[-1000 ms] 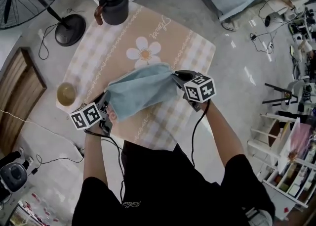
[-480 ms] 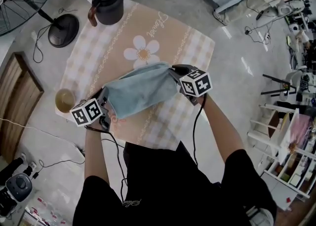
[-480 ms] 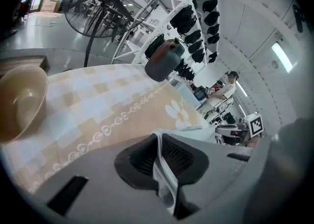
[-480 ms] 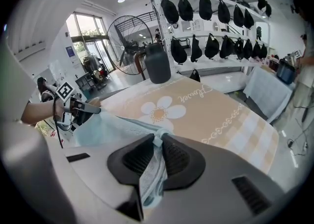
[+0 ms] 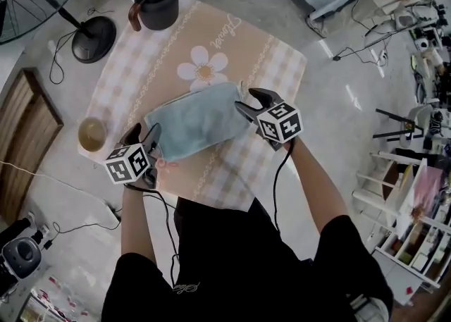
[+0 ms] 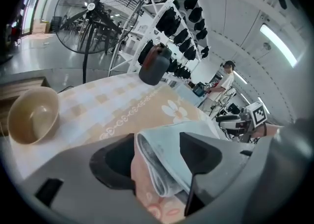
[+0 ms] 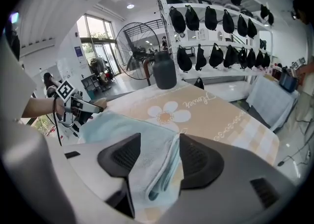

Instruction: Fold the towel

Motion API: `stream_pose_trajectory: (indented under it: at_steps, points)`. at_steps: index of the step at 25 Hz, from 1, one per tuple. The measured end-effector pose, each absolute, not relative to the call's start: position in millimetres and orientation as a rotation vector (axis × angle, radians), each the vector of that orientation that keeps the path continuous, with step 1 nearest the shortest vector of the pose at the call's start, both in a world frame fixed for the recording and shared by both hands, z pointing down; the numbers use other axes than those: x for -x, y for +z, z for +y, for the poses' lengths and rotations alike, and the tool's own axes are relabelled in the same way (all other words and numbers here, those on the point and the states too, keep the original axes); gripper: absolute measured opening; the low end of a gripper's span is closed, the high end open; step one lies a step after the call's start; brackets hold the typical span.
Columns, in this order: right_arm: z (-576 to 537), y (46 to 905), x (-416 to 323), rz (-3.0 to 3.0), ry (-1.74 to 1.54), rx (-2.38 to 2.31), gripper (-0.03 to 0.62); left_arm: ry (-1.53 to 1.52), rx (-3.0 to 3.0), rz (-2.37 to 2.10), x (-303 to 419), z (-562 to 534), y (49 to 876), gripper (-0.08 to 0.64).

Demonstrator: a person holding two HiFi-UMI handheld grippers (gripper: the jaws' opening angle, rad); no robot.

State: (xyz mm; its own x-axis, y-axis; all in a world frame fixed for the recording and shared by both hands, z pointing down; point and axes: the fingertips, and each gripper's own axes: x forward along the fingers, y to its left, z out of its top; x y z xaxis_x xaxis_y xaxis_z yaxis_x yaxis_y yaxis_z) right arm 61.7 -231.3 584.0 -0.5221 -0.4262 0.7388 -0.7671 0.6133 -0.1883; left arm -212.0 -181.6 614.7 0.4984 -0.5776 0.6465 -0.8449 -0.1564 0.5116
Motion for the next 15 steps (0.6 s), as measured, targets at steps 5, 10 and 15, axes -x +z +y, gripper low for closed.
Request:
stream_pose_trajectory:
  at_steps: [5, 10, 15]
  points:
    - [-212.2, 576.0, -66.9, -2.214, 0.64, -0.916, 0.227, 0.371, -1.841, -1.224, 215.7, -158.0, 600.6, 0.272]
    - [-192.5, 569.8, -81.9, -2.248, 0.616, -0.865, 0.227, 0.403, -1.858, -1.273, 196.3, -129.5, 583.1, 0.27]
    - [-177.5, 559.1, -93.5, -2.321, 0.577, -0.76, 0.227, 0.393, -1.83, -1.396, 175.6, -92.5, 559.2, 0.27]
